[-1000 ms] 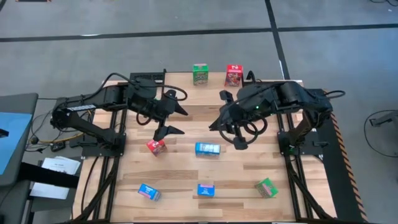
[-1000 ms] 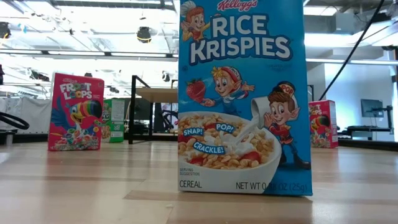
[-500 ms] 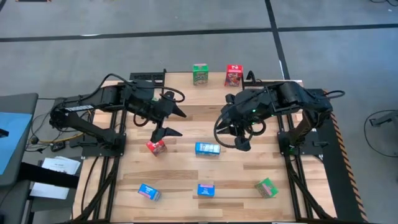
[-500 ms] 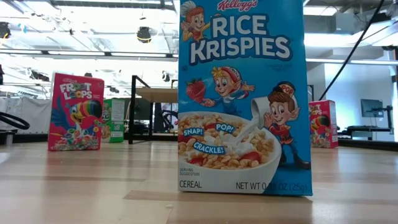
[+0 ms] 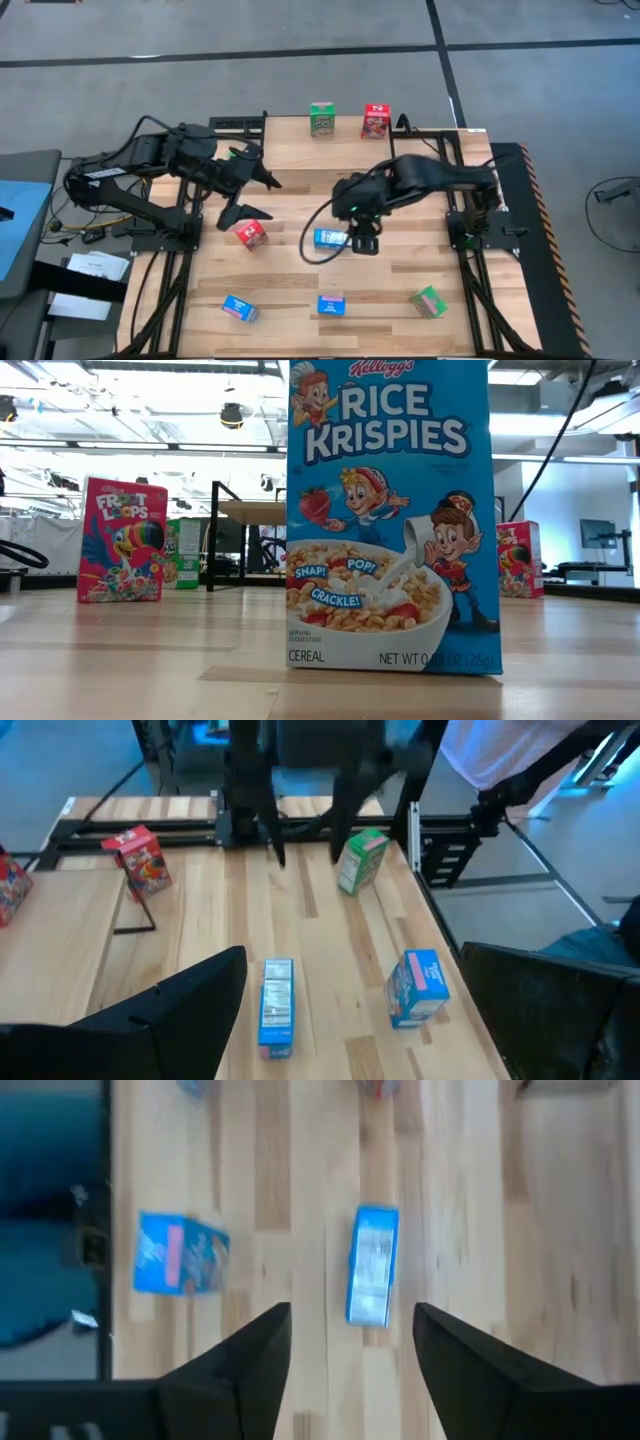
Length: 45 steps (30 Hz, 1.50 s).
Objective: Stack cereal on shelf
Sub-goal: Put the top right blue cereal box on the shelf
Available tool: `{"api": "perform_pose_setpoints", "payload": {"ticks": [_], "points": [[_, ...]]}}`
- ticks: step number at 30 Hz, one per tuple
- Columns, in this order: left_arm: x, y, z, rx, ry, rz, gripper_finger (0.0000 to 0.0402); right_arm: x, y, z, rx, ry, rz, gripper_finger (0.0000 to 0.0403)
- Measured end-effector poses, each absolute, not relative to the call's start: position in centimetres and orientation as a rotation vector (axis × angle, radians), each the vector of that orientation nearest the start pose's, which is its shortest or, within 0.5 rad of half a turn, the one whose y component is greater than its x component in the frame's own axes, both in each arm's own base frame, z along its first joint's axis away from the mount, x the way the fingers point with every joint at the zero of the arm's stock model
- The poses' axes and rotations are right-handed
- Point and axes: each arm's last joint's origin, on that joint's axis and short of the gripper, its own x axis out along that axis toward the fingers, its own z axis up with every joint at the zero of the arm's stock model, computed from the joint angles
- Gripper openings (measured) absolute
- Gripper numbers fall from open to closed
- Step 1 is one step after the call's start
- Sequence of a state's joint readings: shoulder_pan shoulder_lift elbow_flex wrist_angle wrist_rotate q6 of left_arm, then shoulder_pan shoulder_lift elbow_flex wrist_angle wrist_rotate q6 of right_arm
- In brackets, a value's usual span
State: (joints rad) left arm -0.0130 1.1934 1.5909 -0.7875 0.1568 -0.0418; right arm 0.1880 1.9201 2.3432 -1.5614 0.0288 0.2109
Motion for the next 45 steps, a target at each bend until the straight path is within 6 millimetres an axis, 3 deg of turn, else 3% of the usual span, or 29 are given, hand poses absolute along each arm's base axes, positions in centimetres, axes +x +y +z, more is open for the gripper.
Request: {"api": "perform_pose_setpoints", "payload": {"ticks": [10,20,27,38,45], "points": [[20.9,-0.7,46.0,-0.070,0.427,-0.154,0.0358,38.5,8.3,36.2,-0.020,1.310,0.050,0.0239],[20.7,-0.7,45.6,-0.059,0.472,-0.155,0.0358,39.9,8.9,33.8,-0.078,1.370,0.081,0.0239],[20.7,-0.7,45.6,-0.059,0.480,-0.155,0.0358,40.3,8.7,33.3,-0.126,1.375,0.029,0.0239],[20.7,-0.7,45.6,-0.061,0.479,-0.155,0.0358,40.6,6.3,33.5,-0.106,1.365,-0.056,0.0239],[20.7,-0.7,45.6,-0.071,0.481,-0.152,0.0358,40.6,6.4,33.5,-0.128,1.366,-0.037,0.0239]]}}
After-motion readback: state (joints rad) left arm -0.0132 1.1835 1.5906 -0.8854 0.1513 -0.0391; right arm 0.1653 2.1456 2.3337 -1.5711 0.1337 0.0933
